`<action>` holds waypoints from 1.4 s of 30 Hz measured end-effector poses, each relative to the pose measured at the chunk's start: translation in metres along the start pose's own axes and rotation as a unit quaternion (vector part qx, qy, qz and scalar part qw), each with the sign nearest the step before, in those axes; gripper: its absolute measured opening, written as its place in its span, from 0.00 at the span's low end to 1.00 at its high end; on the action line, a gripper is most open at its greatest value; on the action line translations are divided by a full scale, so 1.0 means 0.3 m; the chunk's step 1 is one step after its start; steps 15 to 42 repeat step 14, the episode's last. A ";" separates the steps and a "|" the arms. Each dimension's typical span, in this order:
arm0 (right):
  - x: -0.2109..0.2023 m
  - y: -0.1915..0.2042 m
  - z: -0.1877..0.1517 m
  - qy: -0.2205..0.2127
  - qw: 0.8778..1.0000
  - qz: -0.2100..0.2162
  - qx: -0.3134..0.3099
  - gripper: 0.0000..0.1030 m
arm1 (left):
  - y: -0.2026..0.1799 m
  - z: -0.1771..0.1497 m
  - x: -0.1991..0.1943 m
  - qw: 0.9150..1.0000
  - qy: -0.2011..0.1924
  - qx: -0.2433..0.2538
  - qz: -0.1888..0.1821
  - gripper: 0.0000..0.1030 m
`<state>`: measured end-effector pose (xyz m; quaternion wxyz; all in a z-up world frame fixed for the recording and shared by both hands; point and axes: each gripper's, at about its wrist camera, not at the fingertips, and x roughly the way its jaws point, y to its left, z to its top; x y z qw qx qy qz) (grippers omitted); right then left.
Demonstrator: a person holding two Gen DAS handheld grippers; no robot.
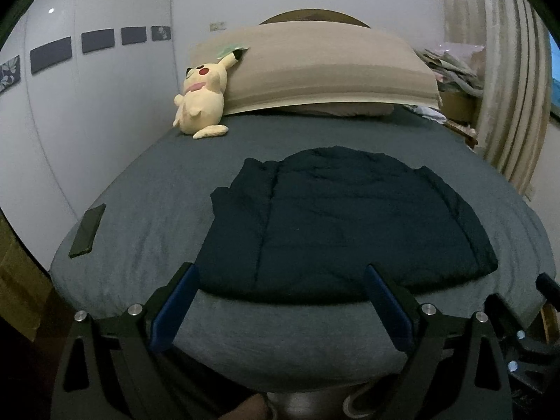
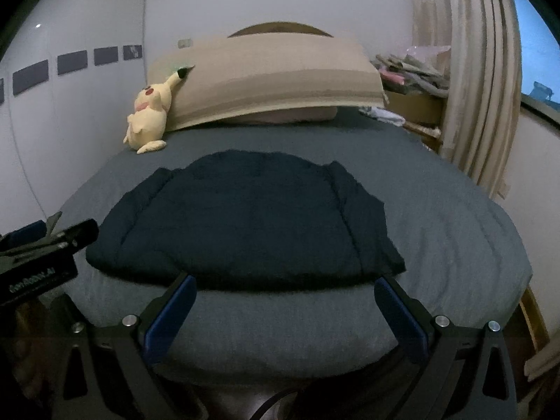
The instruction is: Fold large clothes
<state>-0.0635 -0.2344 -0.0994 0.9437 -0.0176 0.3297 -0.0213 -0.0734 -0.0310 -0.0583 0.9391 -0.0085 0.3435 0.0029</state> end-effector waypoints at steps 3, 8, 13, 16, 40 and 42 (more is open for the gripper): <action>-0.015 0.002 0.002 -0.012 1.000 -0.005 0.003 1.00 | 0.003 -0.002 0.004 1.000 0.004 -0.002 -0.003 0.92; -0.007 -0.002 0.004 -0.009 1.000 -0.006 0.003 1.00 | -0.003 -0.007 0.008 1.000 0.004 0.003 -0.006 0.92; 0.002 0.003 0.005 -0.008 1.000 -0.006 -0.001 1.00 | -0.012 -0.008 0.016 1.000 0.006 0.006 -0.009 0.92; 0.004 0.003 0.005 -0.007 1.000 -0.006 -0.001 1.00 | -0.014 -0.008 0.017 1.000 0.006 0.008 -0.009 0.92; 0.004 0.003 0.005 -0.007 1.000 -0.006 -0.001 1.00 | -0.014 -0.008 0.017 1.000 0.006 0.008 -0.009 0.92; 0.004 0.003 0.005 -0.007 1.000 -0.006 -0.001 1.00 | -0.014 -0.008 0.017 1.000 0.006 0.008 -0.009 0.92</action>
